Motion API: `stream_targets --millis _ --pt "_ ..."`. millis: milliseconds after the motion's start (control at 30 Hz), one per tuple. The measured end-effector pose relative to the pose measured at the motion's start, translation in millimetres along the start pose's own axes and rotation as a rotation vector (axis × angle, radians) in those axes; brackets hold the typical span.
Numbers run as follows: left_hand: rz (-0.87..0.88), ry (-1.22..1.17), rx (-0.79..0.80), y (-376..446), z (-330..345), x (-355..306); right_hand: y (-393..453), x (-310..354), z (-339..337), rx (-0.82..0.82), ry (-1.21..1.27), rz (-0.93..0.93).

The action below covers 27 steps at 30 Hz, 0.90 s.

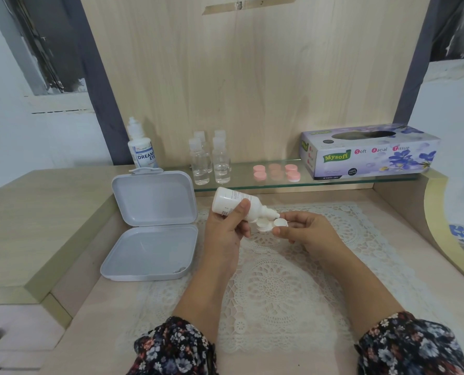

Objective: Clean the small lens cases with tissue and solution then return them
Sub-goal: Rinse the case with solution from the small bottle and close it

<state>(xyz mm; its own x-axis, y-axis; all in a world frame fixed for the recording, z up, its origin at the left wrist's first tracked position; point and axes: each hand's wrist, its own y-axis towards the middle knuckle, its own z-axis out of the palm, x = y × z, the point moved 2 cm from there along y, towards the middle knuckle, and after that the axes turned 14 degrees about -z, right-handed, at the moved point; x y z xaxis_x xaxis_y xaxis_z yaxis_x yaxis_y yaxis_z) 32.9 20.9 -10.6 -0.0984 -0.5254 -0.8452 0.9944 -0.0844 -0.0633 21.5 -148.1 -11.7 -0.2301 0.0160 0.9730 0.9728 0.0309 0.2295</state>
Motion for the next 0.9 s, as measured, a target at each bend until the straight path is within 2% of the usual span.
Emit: stream_targets --millis 900 --pt "0.010 0.032 -0.011 -2.8 2.0 -2.0 -1.2 1.2 -0.1 0.011 -0.009 -0.001"
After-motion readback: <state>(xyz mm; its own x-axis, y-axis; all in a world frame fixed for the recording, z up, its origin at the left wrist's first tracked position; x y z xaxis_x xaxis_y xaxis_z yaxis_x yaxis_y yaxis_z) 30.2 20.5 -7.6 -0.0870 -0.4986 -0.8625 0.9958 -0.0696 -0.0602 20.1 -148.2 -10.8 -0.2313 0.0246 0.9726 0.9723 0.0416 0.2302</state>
